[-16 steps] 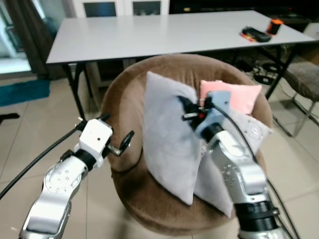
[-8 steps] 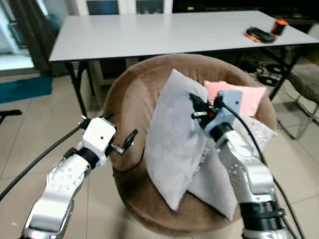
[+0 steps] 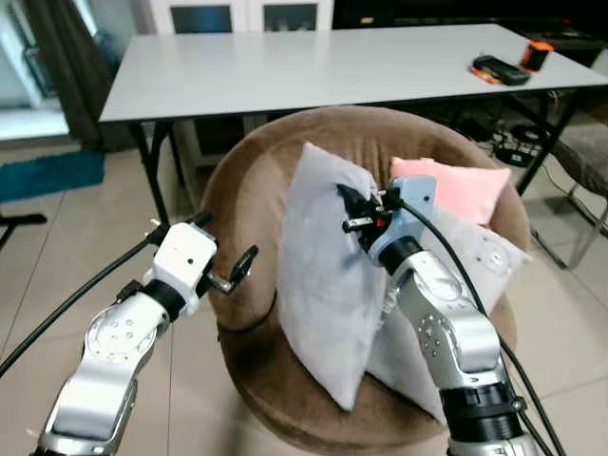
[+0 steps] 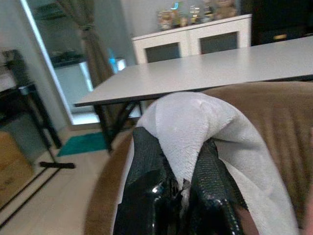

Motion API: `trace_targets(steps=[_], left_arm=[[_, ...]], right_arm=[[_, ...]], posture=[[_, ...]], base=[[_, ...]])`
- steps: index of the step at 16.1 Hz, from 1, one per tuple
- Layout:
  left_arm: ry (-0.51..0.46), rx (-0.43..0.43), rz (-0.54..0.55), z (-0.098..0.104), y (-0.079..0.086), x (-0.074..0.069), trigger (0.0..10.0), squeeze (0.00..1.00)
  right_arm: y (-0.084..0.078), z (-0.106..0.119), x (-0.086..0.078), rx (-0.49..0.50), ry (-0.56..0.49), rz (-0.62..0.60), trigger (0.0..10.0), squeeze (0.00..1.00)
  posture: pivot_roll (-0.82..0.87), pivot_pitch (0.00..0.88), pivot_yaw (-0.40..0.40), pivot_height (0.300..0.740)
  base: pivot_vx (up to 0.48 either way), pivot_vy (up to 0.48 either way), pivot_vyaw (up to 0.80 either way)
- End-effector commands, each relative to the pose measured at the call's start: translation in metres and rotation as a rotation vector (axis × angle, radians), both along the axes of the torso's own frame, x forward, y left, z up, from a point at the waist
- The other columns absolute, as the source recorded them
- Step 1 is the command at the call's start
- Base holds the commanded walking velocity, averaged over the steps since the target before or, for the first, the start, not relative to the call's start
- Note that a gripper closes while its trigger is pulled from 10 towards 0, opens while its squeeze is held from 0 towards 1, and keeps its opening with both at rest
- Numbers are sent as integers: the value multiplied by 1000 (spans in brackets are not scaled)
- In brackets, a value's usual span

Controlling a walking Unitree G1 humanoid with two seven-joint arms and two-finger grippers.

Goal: Move the pillow to the sofa from floor

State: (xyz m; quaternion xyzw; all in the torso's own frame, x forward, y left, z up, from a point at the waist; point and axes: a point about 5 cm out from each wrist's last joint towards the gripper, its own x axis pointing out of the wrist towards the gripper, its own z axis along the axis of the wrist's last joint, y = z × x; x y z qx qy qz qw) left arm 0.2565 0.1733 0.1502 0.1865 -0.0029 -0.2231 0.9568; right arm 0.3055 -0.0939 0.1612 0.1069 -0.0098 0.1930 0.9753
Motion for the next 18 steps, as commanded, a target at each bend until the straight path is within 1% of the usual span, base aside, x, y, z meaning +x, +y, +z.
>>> trace_targets(steps=[1, 3, 5, 7, 17, 18], left_arm=[[9, 5, -5, -1, 1, 0, 10000, 259], [10, 3, -9, -1, 0, 1, 10000, 263], [11, 2, -13, 0, -1, 1, 10000, 267], [12, 4, -15, -1, -1, 1, 10000, 267], [10, 8, -19, 0, 0, 2, 10000, 251], [8, 17, -19, -1, 0, 2, 10000, 247]], right_arm=[[-4, 18, 3, 13, -82, -22, 10000, 0], [-4, 18, 3, -6, -89, -16, 10000, 0], [-3, 18, 3, -29, -93, -17, 10000, 0], [-3, 16, 3, -12, -84, -25, 10000, 0], [-4, 16, 4, -9, -85, -33, 10000, 0], [-4, 17, 4, -4, -86, -32, 10000, 0]], posture=[[-12, 0, -2, 740], [-14, 0, 1, 740], [-14, 0, 2, 740], [-14, 0, 2, 740], [-14, 0, 5, 740], [-14, 0, 5, 740]], base=[[255, 0, 0], [253, 0, 0], [266, 0, 450], [281, 0, 0], [291, 0, 0], [0, 0, 0]])
